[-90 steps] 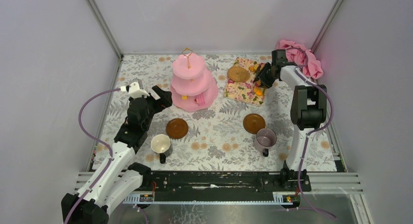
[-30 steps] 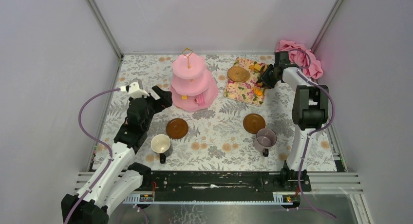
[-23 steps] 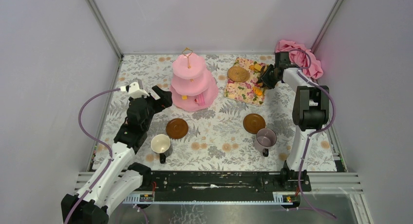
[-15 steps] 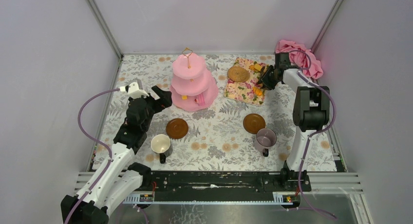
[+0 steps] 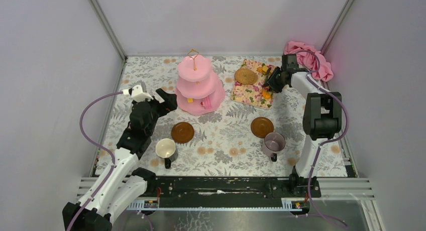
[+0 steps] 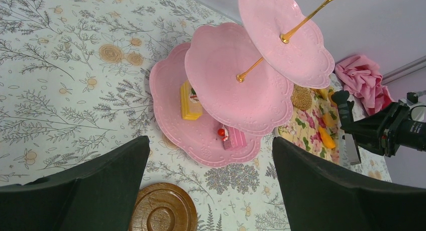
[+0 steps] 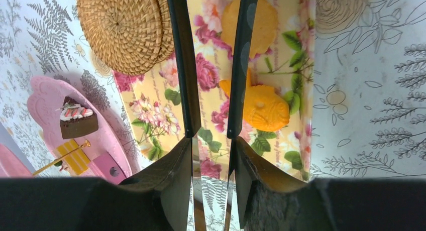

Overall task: Serve the afternoon tea
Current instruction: Pick up the desert from the tray, then place the desert on the desert table.

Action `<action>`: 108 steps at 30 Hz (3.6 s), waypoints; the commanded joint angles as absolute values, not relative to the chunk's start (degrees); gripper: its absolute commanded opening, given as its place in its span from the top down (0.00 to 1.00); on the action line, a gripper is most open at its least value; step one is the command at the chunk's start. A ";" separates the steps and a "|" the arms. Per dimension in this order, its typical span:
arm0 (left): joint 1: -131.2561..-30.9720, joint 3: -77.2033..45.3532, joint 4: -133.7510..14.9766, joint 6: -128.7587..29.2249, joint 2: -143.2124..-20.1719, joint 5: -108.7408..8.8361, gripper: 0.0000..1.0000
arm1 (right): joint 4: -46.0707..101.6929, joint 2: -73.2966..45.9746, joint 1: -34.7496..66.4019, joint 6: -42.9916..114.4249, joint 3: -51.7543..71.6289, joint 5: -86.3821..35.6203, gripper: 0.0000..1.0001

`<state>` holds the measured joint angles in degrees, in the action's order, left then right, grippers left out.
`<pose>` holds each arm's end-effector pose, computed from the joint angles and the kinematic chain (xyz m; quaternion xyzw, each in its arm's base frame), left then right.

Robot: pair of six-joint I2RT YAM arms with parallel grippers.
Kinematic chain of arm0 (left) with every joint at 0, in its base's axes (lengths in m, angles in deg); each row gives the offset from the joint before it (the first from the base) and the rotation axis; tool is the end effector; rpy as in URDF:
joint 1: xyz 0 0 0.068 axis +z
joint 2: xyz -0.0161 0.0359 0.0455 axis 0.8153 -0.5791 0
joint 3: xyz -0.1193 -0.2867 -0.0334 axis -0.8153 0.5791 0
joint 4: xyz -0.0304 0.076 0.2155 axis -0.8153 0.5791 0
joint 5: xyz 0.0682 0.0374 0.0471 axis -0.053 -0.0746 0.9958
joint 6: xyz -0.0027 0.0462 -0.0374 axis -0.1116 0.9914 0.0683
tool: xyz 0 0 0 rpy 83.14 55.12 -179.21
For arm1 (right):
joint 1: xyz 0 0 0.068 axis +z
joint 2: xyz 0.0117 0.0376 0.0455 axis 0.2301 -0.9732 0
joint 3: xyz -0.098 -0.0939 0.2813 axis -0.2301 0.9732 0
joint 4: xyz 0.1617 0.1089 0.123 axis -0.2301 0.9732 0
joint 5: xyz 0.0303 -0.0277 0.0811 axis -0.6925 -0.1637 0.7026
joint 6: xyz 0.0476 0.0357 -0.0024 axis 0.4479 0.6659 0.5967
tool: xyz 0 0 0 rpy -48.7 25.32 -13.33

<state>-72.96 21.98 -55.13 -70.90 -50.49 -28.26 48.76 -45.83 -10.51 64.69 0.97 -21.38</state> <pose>0.1305 -0.0326 0.3241 -0.1695 0.7571 -0.1870 0.6026 0.4286 0.0296 0.2550 0.2325 0.9067 0.2019 0.2882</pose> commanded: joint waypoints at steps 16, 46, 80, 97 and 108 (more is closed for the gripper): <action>-73.17 21.52 -58.32 -70.79 -49.84 -27.80 0.00 | 48.77 -32.48 -3.25 61.89 6.13 -25.14 0.94; -73.16 21.69 -58.06 -71.06 -50.43 -27.22 0.00 | 53.81 -20.63 26.32 60.28 8.56 -41.12 0.96; -73.17 21.53 -58.07 -70.97 -50.38 -27.43 0.00 | 57.88 -37.67 35.88 58.07 -8.31 -43.56 0.96; -73.19 21.60 -57.92 -70.97 -50.29 -27.54 0.00 | 60.17 -42.08 35.84 56.80 -12.55 -44.26 0.92; -73.17 21.48 -58.04 -71.01 -50.69 -27.67 0.00 | 61.50 -43.39 35.83 56.28 -13.91 -44.18 0.80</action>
<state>-72.96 21.98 -55.13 -70.92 -50.73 -28.22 61.56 -43.06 35.34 57.39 -10.63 -42.65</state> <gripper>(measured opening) 0.998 0.391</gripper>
